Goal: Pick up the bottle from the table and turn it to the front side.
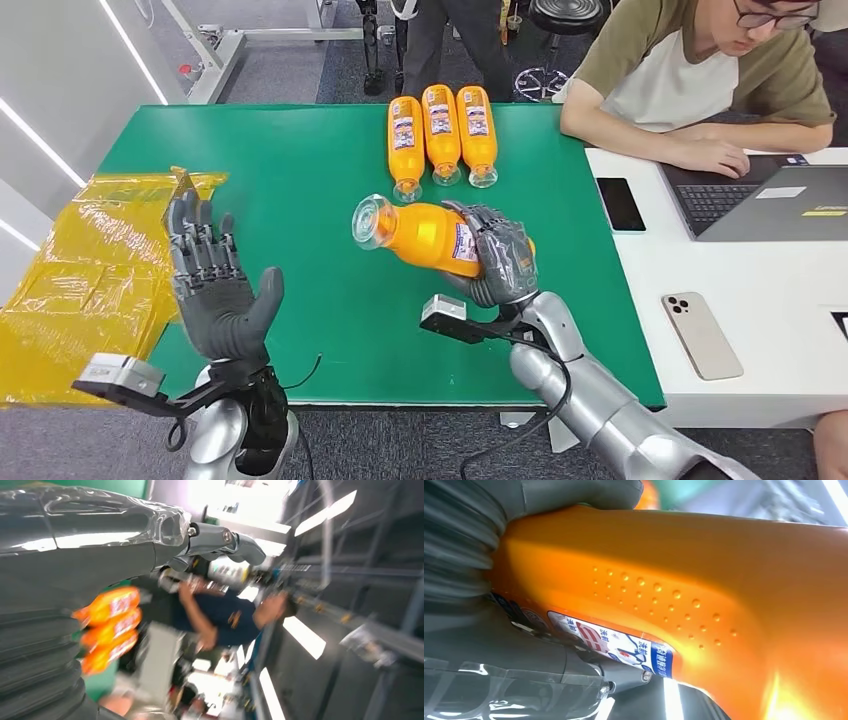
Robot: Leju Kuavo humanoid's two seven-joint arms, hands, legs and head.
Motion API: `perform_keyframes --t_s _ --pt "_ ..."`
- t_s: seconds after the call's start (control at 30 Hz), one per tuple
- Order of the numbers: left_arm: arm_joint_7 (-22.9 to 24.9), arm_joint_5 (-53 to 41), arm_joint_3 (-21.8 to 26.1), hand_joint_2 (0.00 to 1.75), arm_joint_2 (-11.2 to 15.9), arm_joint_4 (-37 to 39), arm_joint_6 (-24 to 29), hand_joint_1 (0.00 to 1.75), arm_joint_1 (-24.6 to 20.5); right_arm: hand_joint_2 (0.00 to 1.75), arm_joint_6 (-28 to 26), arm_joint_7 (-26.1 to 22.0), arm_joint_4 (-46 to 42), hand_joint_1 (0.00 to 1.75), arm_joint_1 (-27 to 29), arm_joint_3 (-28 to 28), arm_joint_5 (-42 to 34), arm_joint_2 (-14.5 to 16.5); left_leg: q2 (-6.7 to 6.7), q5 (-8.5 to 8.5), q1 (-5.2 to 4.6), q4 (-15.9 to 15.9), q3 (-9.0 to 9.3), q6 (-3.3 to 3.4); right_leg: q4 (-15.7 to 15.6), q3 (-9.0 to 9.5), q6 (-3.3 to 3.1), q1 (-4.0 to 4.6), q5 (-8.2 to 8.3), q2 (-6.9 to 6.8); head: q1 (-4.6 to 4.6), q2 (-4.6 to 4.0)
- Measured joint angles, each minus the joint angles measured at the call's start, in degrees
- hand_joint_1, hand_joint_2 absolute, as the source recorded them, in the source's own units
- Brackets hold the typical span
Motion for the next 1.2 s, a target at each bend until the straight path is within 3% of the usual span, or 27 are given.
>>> perform_keyframes --t_s 0.17,0.37,0.73,1.2 --pt "2.0 0.3 -1.4 1.75 -0.2 4.0 -4.7 0.0 -1.4 1.75 0.0 -5.5 -2.6 1.75 3.4 -7.0 -0.4 5.1 -0.01 0.01 -0.01 0.0 0.0 0.0 0.0 0.0 0.01 -0.01 0.01 -0.01 0.01 0.0" --pt "2.1 0.1 -3.4 1.75 -0.1 6.0 -10.7 0.0 -1.9 1.75 0.2 -3.5 -2.9 1.75 4.7 -6.6 -3.4 7.5 0.02 0.0 -0.02 0.0 -0.01 0.0 0.0 0.0 0.01 -0.01 0.01 0.02 0.01 0.0" --pt "2.4 -1.1 -5.5 1.75 -0.1 6.0 -16.9 0.0 -2.2 1.75 6.6 3.3 -5.4 1.75 5.2 -0.4 -2.1 7.1 0.03 0.0 -0.01 0.0 -0.01 0.0 0.0 -0.03 0.0 -0.01 0.0 0.02 0.01 0.0" --pt "4.1 -1.5 -5.6 1.75 -0.1 7.3 -19.0 0.0 -3.0 1.75 12.6 1.5 -10.0 1.75 4.9 4.2 -0.5 5.3 0.03 0.0 -0.01 0.0 -0.02 0.0 0.0 -0.03 0.0 -0.01 0.0 0.02 0.01 0.0"
